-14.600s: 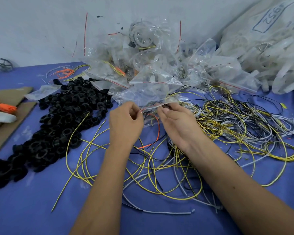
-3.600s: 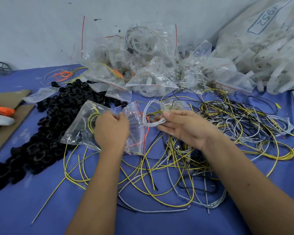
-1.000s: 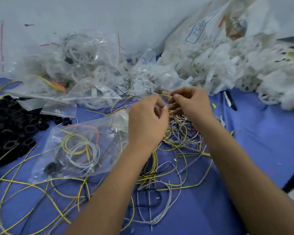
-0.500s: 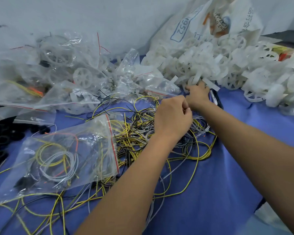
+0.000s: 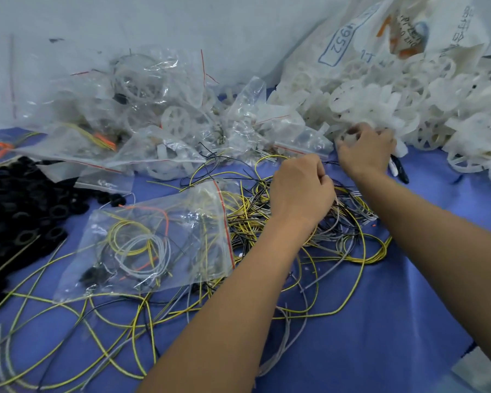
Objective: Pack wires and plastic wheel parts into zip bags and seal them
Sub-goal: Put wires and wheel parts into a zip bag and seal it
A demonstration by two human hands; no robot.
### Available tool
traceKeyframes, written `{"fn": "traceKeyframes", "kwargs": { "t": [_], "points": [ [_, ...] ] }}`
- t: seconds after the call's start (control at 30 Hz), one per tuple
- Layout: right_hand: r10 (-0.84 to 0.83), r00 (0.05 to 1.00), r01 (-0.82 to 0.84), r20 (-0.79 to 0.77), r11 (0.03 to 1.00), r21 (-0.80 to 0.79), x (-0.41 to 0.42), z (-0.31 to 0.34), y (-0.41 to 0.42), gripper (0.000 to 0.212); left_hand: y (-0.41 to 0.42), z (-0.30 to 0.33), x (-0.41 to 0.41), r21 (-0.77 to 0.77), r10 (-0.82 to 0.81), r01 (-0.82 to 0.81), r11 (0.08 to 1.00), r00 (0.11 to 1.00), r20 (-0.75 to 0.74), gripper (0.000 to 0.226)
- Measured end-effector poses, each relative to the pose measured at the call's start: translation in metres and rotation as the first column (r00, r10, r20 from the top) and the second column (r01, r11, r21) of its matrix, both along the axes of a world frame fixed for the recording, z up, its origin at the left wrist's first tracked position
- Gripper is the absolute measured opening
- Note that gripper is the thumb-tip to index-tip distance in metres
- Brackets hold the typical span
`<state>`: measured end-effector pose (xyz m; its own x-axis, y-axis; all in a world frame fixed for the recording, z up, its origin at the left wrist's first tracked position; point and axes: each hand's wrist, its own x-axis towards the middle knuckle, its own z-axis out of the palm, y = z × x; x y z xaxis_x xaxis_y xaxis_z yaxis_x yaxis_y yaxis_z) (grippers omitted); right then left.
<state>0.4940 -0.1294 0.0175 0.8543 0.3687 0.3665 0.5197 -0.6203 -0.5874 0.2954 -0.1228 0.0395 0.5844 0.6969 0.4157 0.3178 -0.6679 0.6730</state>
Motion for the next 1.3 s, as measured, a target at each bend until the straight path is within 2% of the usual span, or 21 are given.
{"fn": "traceKeyframes", "kwargs": {
  "t": [0.07,0.3,0.47,0.57,0.63,0.7,0.77,0.83,0.93,1.0,1.03,1.07,1.1,1.13,1.2,1.3],
  "points": [
    [0.042,0.997,-0.045,-0.059,0.998,-0.042,0.005,-0.002,0.006,0.028,0.002,-0.001,-0.004,-0.009,-0.006,0.006,1.000,1.000,-0.016,0.007],
    [0.099,0.994,-0.096,-0.046,0.993,0.071,0.007,-0.008,0.008,0.043,0.006,-0.008,-0.006,-0.023,0.008,-0.009,1.000,0.999,-0.041,0.007],
    [0.115,0.961,-0.158,0.251,0.974,0.161,-0.017,0.002,-0.005,0.017,0.001,-0.008,-0.001,-0.049,0.017,-0.019,0.999,0.999,-0.046,0.007],
    [0.160,0.923,-0.245,0.349,0.945,0.214,-0.043,0.011,-0.008,0.014,-0.004,-0.003,-0.002,-0.051,0.027,-0.028,0.998,0.999,-0.037,0.007],
    [0.198,0.937,-0.293,0.288,0.895,0.337,-0.058,0.013,-0.009,0.016,-0.004,0.003,-0.007,-0.017,0.048,-0.049,0.999,0.998,-0.033,0.008],
    [0.299,0.952,-0.287,0.062,0.809,0.513,-0.074,0.018,-0.010,0.020,-0.001,0.009,-0.019,0.047,0.108,-0.107,0.993,0.994,-0.015,0.009],
    [0.438,0.888,-0.264,-0.140,0.735,0.625,-0.096,0.021,-0.013,0.031,0.004,0.013,-0.040,0.181,0.224,-0.221,0.958,0.975,0.001,0.007],
    [0.542,0.815,-0.269,-0.205,0.667,0.695,-0.124,0.022,-0.015,0.038,0.010,0.012,-0.065,0.307,0.366,-0.341,0.888,0.930,-0.028,0.016],
    [0.679,0.682,-0.324,-0.274,0.615,0.719,-0.164,0.023,-0.014,0.036,0.021,0.004,-0.106,0.314,0.494,-0.428,0.847,0.853,-0.170,0.040],
    [0.773,0.554,-0.341,-0.309,0.549,0.763,-0.187,0.027,-0.009,0.030,0.030,-0.003,-0.133,0.210,0.484,-0.447,0.870,0.856,-0.182,0.041],
    [0.829,0.453,-0.311,-0.328,0.492,0.813,-0.196,0.029,-0.007,0.024,0.033,-0.005,-0.142,0.130,0.453,-0.437,0.890,0.880,-0.142,0.038],
    [0.879,0.331,-0.267,-0.343,0.436,0.860,-0.207,0.030,-0.004,0.023,0.036,-0.007,-0.151,0.031,0.426,-0.425,0.905,0.901,-0.079,0.031],
    [0.907,0.228,-0.226,-0.353,0.402,0.887,-0.215,0.030,-0.003,0.031,0.037,-0.008,-0.156,-0.075,0.409,-0.408,0.910,0.913,0.000,0.023],
    [0.917,0.145,-0.214,-0.372,0.396,0.893,-0.224,0.029,-0.001,0.037,0.038,-0.009,-0.161,-0.170,0.419,-0.402,0.900,0.904,0.082,0.018],
    [0.912,0.044,-0.242,-0.408,0.406,0.881,-0.233,0.025,0.000,0.032,0.039,-0.010,-0.163,-0.300,0.474,-0.402,0.865,0.851,0.226,0.017],
    [0.896,0.019,-0.328,-0.443,0.424,0.844,-0.236,0.019,0.001,0.030,0.039,-0.014,-0.168,-0.401,0.533,-0.393,0.827,0.775,0.340,0.020]
  ]
}}
